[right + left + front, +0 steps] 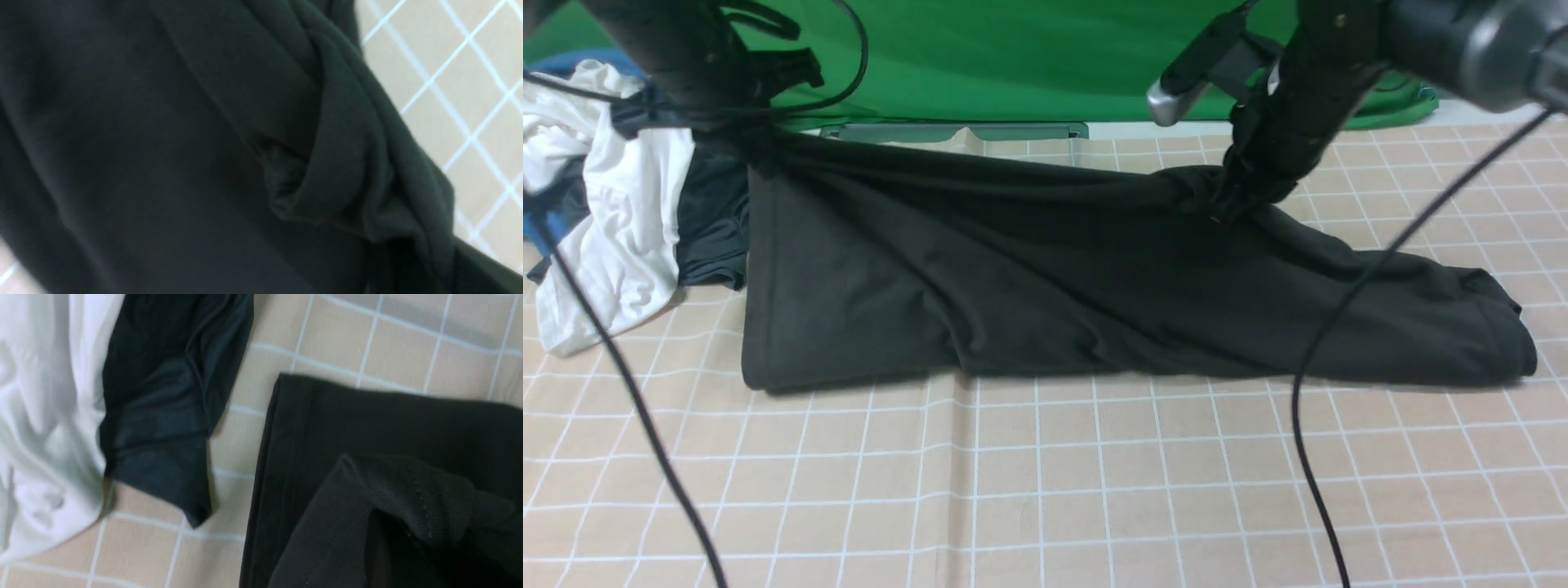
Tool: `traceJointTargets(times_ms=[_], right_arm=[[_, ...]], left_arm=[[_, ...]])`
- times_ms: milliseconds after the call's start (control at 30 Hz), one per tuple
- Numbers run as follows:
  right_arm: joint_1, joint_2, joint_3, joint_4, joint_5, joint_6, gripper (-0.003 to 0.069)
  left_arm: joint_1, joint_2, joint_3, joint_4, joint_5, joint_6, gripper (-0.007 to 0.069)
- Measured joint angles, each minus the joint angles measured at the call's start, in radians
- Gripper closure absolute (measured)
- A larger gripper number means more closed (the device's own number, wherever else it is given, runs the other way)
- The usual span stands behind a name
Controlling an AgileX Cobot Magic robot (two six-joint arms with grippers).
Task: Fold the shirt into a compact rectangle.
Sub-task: 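Fold the black garment in half by bringing its near edge over to the far edge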
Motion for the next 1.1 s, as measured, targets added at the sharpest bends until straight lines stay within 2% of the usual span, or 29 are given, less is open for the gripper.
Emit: traceJointTargets(times_ms=[200, 300, 467, 533, 633, 700, 767, 900, 933, 1033, 1100], right_arm=[[-0.009, 0.115, -0.061, -0.005, -0.131, 0.003, 0.0582], [-0.009, 0.148, -0.062, -0.005, -0.205, 0.015, 0.0553], [-0.009, 0.167, -0.062, -0.013, -0.314, 0.047, 0.0379], [-0.010, 0.167, -0.076, -0.041, -0.363, 0.098, 0.0308], [-0.011, 0.157, -0.114, -0.062, -0.359, 0.166, 0.0281], [-0.011, 0.136, -0.142, -0.068, -0.310, 0.200, 0.0296], [-0.011, 0.110, -0.161, -0.069, -0.259, 0.230, 0.0348], [-0.011, 0.047, -0.180, -0.049, -0.087, 0.238, 0.0574], [-0.011, 0.042, -0.181, -0.044, -0.052, 0.233, 0.0603], [-0.014, 0.044, -0.181, -0.036, 0.026, 0.226, 0.0623], [-0.020, 0.045, -0.181, -0.025, 0.058, 0.222, 0.0623]], left_arm=[[0.001, 0.115, -0.095, 0.032, -0.004, 0.002, 0.0585], [0.001, 0.143, -0.102, 0.061, -0.025, 0.002, 0.0554], [0.002, 0.163, -0.103, 0.085, -0.120, 0.002, 0.0385], [0.005, 0.162, -0.117, 0.090, -0.141, 0.002, 0.0309], [0.007, 0.156, -0.147, 0.089, -0.113, 0.020, 0.0257], [0.008, 0.148, -0.173, 0.066, -0.068, 0.058, 0.0265], [0.007, 0.140, -0.188, 0.003, -0.020, 0.098, 0.0295], [-0.027, 0.128, -0.194, -0.163, 0.074, 0.250, 0.0470], [-0.048, 0.128, -0.190, -0.178, 0.081, 0.270, 0.0522], [-0.118, 0.127, -0.163, -0.201, 0.087, 0.299, 0.0597], [-0.163, 0.136, -0.155, -0.208, 0.092, 0.315, 0.0608]])
